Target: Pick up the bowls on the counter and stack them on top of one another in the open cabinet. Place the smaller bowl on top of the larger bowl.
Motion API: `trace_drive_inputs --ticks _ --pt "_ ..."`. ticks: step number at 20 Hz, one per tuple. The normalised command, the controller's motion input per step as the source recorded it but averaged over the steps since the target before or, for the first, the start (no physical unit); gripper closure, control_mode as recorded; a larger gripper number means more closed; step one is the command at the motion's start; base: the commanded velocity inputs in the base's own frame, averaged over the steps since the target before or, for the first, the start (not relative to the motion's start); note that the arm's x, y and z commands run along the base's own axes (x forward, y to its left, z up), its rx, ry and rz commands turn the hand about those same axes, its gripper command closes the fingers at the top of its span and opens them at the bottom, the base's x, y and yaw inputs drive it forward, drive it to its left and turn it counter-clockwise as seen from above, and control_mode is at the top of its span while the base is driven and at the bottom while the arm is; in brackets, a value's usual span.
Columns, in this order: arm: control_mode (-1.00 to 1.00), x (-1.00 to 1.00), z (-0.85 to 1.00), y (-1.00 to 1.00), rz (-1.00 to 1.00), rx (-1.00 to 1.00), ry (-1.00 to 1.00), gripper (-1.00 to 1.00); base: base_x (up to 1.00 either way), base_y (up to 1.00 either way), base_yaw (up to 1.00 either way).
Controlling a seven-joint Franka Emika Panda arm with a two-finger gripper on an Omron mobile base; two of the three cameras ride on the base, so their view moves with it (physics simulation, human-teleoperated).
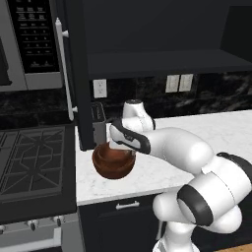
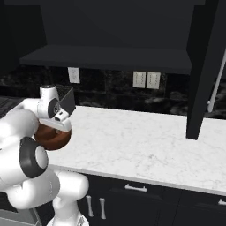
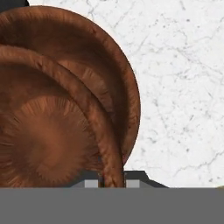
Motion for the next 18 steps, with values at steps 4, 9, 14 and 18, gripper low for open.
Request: trace_drive_inputs --ticks 4,9,14,18 --pt "-1.00 0.25 -0.06 0.02 -0.01 0.00 -0.01 -1.00 0.00 0.00 0.00" --pt "-1.00 0.04 0.16 -0.29 0.00 0.02 -0.06 -1.00 0.00 0.00 0.00" --pt "-1.00 -0.08 0.00 -0.38 0.05 0.01 -0.20 -1.00 0.00 0.00 0.00" --pt "-1.00 0.12 -0.34 -0.04 0.08 0.00 -0.15 -1.00 0.00 0.00 0.00"
